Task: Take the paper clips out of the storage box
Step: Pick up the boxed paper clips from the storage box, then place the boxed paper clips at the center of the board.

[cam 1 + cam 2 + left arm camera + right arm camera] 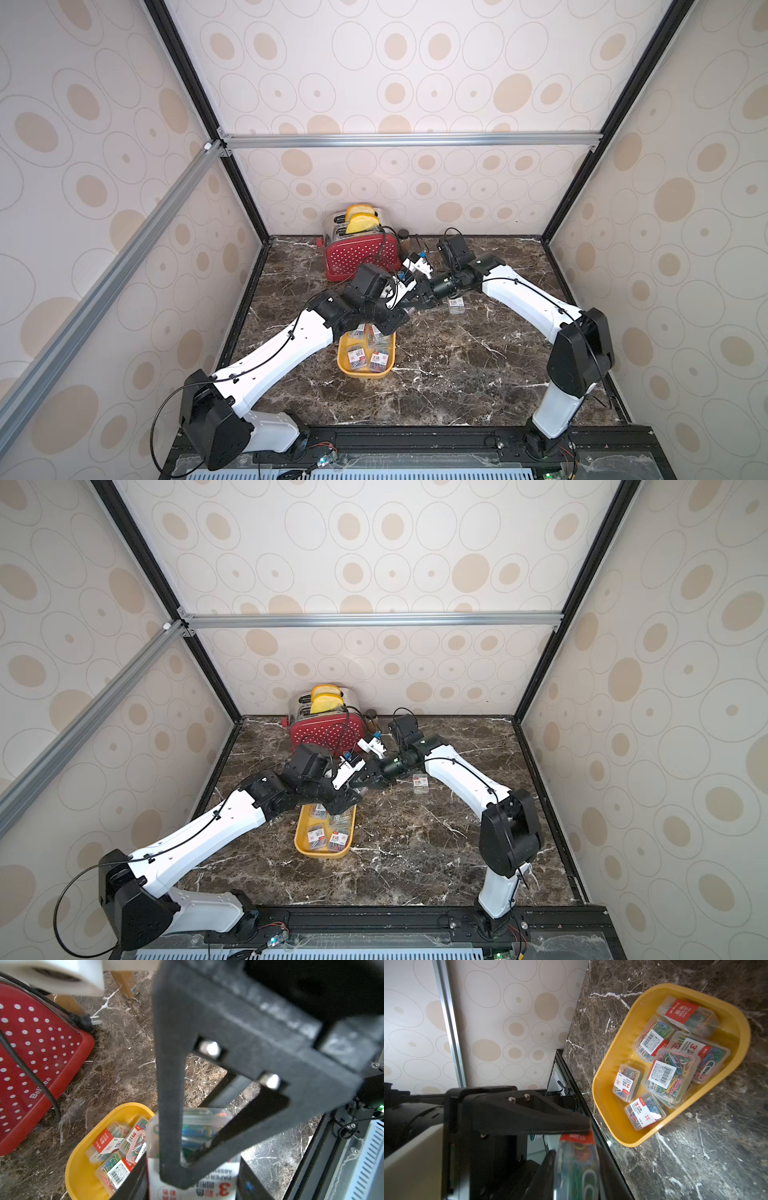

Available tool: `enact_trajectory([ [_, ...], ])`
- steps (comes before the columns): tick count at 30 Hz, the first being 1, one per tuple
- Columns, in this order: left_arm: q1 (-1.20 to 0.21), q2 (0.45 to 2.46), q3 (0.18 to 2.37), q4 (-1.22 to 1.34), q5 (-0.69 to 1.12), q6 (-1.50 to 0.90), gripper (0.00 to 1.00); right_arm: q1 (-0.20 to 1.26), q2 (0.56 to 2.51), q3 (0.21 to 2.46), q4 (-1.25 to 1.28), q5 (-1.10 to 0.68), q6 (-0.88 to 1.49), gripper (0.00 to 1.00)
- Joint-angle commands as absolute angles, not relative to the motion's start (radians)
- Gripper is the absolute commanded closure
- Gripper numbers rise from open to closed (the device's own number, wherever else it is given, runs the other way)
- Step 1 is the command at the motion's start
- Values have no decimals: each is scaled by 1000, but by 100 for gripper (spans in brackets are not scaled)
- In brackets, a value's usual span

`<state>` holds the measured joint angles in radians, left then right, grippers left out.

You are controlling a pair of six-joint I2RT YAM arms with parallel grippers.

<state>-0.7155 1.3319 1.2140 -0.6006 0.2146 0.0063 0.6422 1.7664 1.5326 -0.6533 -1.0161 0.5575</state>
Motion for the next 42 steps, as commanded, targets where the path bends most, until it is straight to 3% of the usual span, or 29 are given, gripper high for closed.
enact_trajectory([
  [1,-716,1327,1271,-572,241,-4,43,644,1766,1552,-660,-1041,472,90],
  [5,-715,1323,1274,-570,238,-18,33,639,1754,1553,-662,-1034,473,100],
  [17,-715,1214,1227,-557,193,-145,1,540,1671,1508,-581,-1023,530,100],
  [23,-689,1160,1225,-543,206,-338,1,483,1602,1430,-450,-1018,604,100],
  [26,-620,1138,1193,-481,303,-504,1,458,1556,1371,-341,-1012,660,100],
  [35,-558,1151,1082,-183,439,-904,1,412,1464,1164,128,-945,905,100],
  [42,-558,1191,1014,44,456,-1013,1,408,1483,1059,501,-956,1179,100],
])
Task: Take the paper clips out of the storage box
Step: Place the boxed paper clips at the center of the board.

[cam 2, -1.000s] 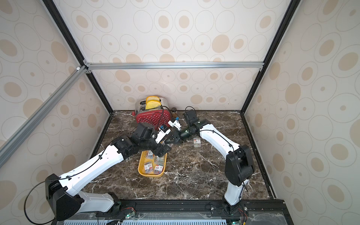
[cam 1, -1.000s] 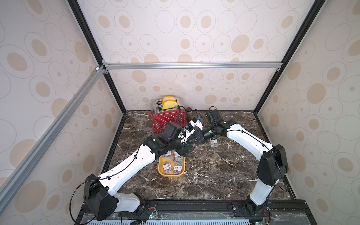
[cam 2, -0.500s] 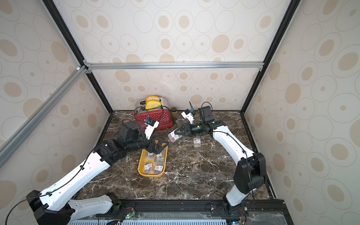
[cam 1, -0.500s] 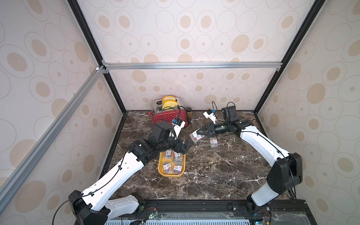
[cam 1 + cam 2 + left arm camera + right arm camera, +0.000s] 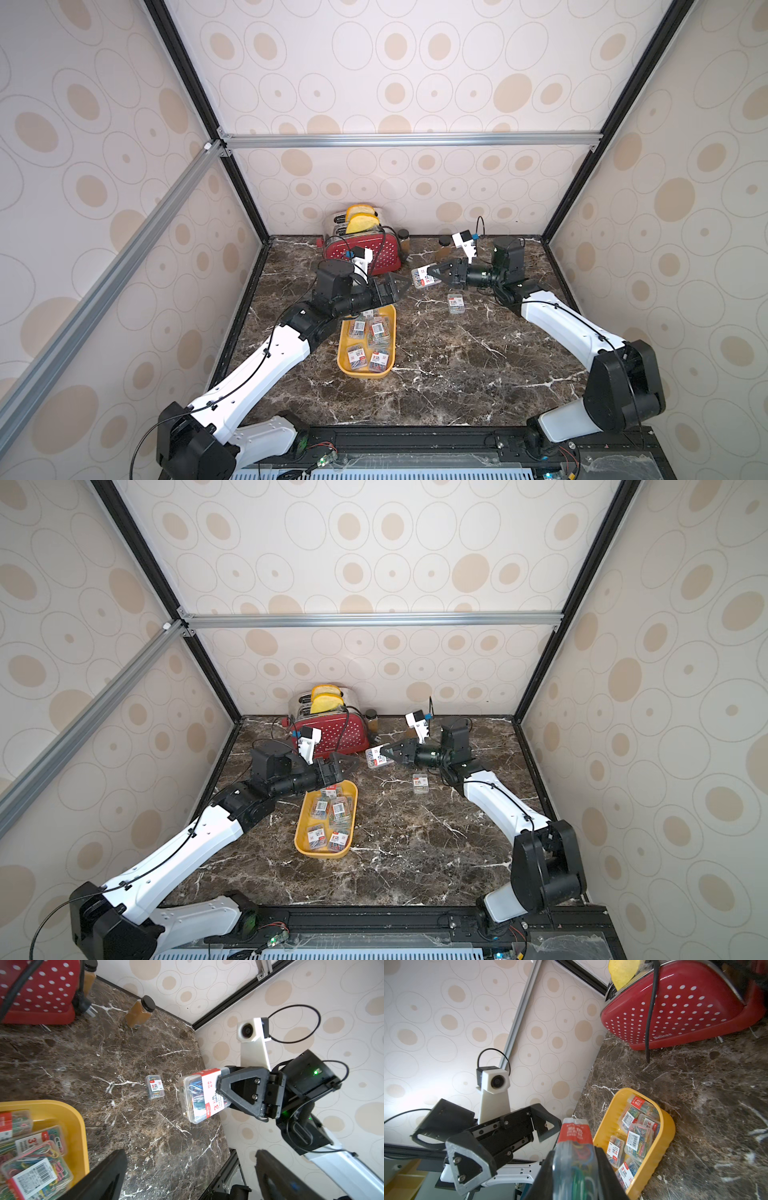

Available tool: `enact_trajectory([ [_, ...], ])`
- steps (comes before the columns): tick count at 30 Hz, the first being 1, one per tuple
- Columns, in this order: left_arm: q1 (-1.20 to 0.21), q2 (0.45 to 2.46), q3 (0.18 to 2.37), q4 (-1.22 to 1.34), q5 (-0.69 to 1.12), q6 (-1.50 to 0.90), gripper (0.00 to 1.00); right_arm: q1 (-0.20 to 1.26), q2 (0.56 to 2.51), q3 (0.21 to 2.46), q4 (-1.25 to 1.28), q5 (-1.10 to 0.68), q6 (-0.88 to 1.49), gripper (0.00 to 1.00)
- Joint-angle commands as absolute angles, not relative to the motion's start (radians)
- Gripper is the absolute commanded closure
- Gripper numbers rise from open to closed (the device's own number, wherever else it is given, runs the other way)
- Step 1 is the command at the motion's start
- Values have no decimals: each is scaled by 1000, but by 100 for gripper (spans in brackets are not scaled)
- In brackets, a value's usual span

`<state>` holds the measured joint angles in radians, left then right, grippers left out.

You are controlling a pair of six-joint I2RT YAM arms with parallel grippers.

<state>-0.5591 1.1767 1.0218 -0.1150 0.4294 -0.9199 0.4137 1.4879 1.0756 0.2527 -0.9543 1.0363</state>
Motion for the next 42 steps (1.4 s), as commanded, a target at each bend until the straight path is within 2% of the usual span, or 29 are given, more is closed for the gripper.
enact_trajectory([
  [1,-557,1197,1008,73,456,-1027,1,407,1482,1051,528,-954,1201,100],
  [4,-557,1227,995,170,469,-1072,2,406,1486,1033,616,-961,1275,100],
  [14,-557,1312,1004,391,479,-1158,26,407,1501,994,810,-987,1450,100],
  [16,-558,1329,1015,408,486,-1162,29,407,1504,993,833,-992,1469,100],
  [20,-557,1355,1021,452,493,-1182,42,407,1518,992,872,-1002,1507,100],
  [42,-558,1430,1060,553,558,-1226,78,408,1585,999,938,-1019,1565,100],
])
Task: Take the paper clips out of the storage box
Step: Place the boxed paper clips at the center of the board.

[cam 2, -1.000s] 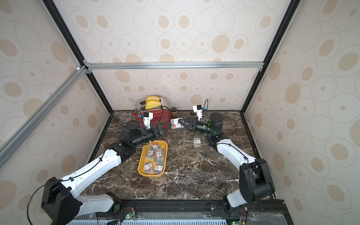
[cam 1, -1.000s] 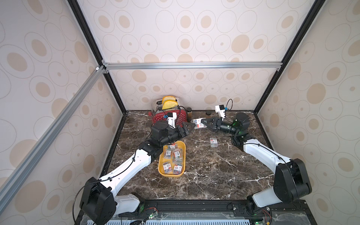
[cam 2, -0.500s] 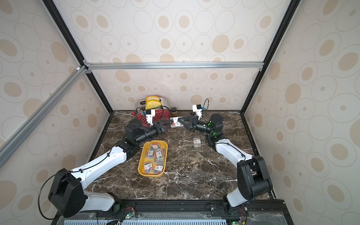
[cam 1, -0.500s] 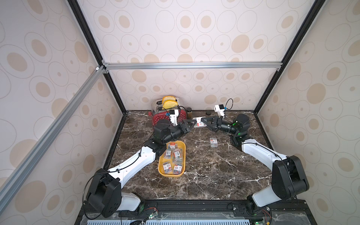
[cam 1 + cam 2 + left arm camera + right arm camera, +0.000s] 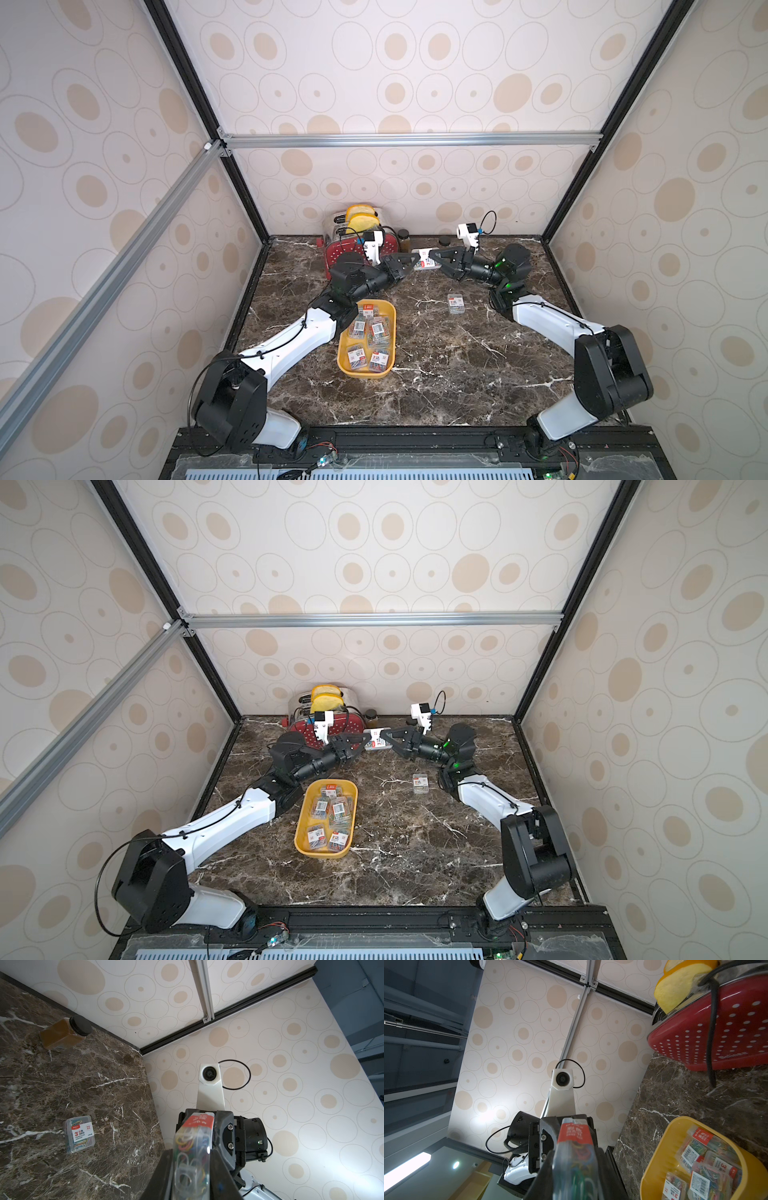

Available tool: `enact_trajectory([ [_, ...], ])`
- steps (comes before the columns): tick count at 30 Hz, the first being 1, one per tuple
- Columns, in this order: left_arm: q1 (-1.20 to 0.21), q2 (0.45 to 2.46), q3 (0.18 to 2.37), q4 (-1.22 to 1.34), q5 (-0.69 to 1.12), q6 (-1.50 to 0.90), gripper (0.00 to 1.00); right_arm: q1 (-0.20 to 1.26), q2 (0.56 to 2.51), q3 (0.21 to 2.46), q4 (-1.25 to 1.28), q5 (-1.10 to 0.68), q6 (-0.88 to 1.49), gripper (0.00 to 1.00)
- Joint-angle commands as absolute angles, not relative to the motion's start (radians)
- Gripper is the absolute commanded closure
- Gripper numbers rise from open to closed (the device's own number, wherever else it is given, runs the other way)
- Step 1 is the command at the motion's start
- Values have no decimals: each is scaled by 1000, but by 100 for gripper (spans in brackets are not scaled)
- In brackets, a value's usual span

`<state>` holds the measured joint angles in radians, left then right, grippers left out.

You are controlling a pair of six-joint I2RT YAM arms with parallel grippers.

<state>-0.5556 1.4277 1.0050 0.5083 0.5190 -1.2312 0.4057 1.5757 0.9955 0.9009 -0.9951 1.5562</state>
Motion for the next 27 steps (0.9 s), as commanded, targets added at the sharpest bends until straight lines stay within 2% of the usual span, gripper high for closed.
enact_trajectory([
  [1,-558,1428,1060,547,561,-1220,78,408,1586,1002,935,-1023,1563,97],
  [6,-548,1424,1098,440,597,-1160,84,408,1575,1024,848,-1051,1494,70],
  [8,-537,1421,1124,358,627,-1117,84,406,1555,1047,722,-1078,1407,53],
  [10,-519,1417,1154,247,664,-1063,84,396,1522,1077,542,-1103,1264,43],
  [13,-487,1424,1211,28,751,-949,84,374,1447,1156,98,-1085,921,34],
  [16,-454,1433,1268,-223,794,-782,83,367,1407,1214,-190,-1041,665,30],
  [20,-424,1469,1325,-446,831,-615,82,367,1374,1215,-333,-984,515,29],
  [27,-424,1570,1411,-679,853,-427,83,458,1341,1245,-581,-695,130,28],
])
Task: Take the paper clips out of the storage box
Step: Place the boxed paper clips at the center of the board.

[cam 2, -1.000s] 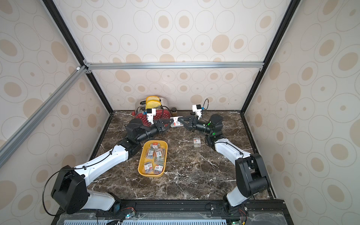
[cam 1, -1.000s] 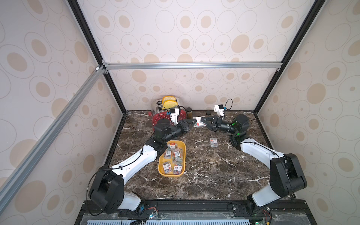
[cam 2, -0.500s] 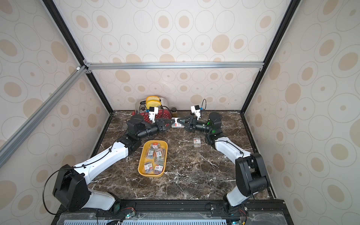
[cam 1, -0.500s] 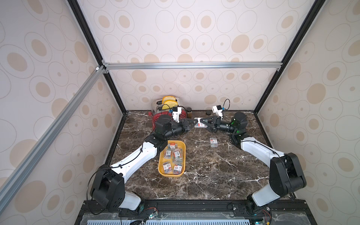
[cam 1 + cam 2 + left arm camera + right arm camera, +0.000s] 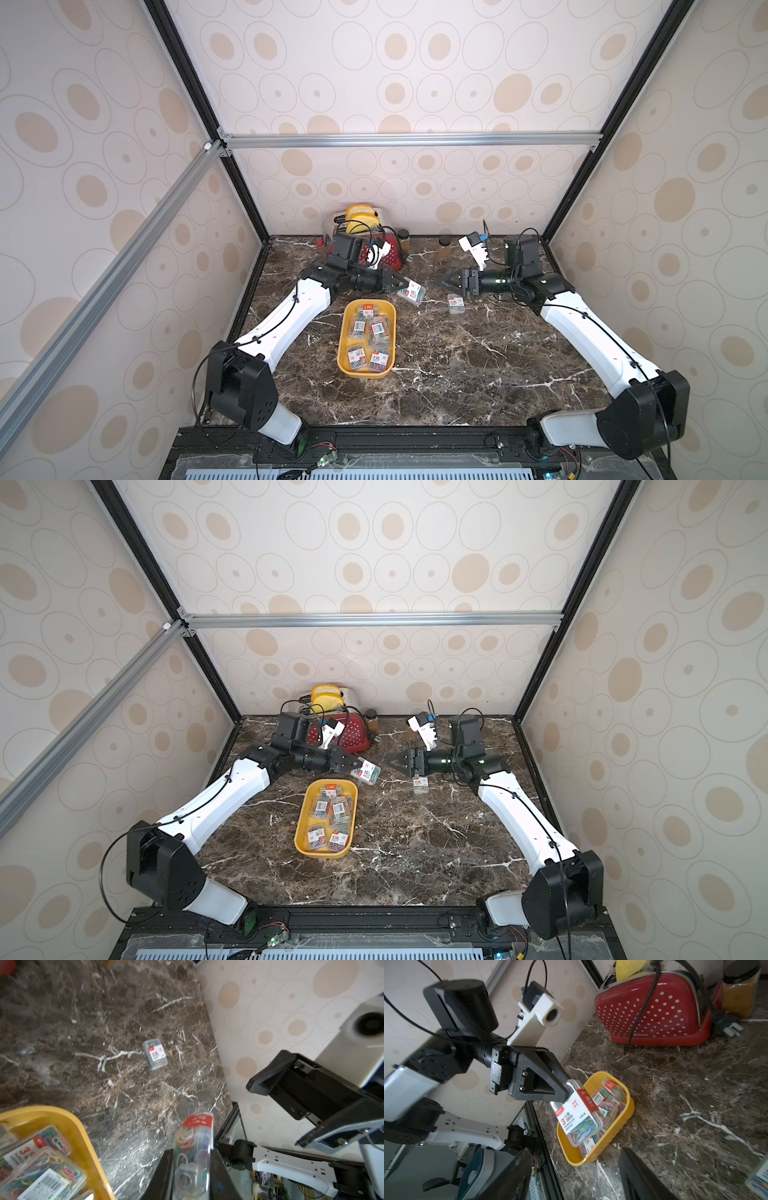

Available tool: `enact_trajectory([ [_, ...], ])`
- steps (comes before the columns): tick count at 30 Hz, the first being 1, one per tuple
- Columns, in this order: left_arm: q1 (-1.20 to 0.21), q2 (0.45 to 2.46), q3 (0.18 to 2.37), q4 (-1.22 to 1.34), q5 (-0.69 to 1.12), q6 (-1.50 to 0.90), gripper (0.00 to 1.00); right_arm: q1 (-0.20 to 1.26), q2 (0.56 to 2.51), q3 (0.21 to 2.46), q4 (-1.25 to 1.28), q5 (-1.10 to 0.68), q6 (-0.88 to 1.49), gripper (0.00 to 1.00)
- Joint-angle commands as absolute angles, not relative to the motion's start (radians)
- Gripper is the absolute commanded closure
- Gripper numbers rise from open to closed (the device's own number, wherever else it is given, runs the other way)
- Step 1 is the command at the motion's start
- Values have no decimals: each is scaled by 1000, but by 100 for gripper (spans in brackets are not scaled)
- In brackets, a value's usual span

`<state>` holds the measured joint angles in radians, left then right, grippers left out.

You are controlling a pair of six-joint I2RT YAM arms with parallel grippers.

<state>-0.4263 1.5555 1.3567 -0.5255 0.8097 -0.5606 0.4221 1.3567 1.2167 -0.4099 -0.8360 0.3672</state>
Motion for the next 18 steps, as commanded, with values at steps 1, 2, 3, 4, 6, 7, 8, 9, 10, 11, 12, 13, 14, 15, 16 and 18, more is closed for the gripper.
enact_trajectory([
  [1,-424,1578,1415,-679,867,-422,84,469,1346,1247,-594,-670,106,28],
  [2,-425,1585,1419,-681,877,-416,84,484,1348,1245,-598,-645,78,28],
  [3,-425,1594,1427,-691,888,-408,85,508,1348,1243,-603,-609,46,27],
  [4,-424,1603,1437,-699,895,-398,85,536,1346,1240,-604,-569,14,27],
  [6,-425,1614,1450,-717,903,-384,85,579,1347,1232,-599,-526,-21,25],
  [7,-425,1619,1455,-723,909,-377,85,603,1348,1230,-595,-508,-33,24],
  [8,-425,1622,1458,-727,917,-374,86,621,1352,1227,-592,-492,-35,24],
  [9,-426,1625,1460,-724,920,-373,86,640,1356,1222,-583,-470,-38,24],
  [10,-426,1626,1460,-725,922,-371,86,660,1359,1214,-572,-449,-40,23],
  [11,-428,1628,1462,-726,927,-370,86,675,1360,1208,-560,-439,-46,22],
  [12,-431,1630,1463,-726,931,-369,86,690,1362,1201,-547,-428,-49,21],
  [13,-432,1631,1463,-728,933,-367,86,703,1365,1199,-537,-419,-50,21],
  [14,-431,1632,1465,-728,933,-365,86,711,1369,1200,-533,-409,-50,20],
  [15,-433,1633,1466,-730,936,-364,86,720,1374,1202,-531,-397,-54,20],
  [16,-433,1634,1465,-730,938,-361,86,729,1379,1207,-533,-381,-64,19],
  [18,-437,1637,1468,-730,942,-361,86,749,1396,1221,-545,-360,-85,19],
])
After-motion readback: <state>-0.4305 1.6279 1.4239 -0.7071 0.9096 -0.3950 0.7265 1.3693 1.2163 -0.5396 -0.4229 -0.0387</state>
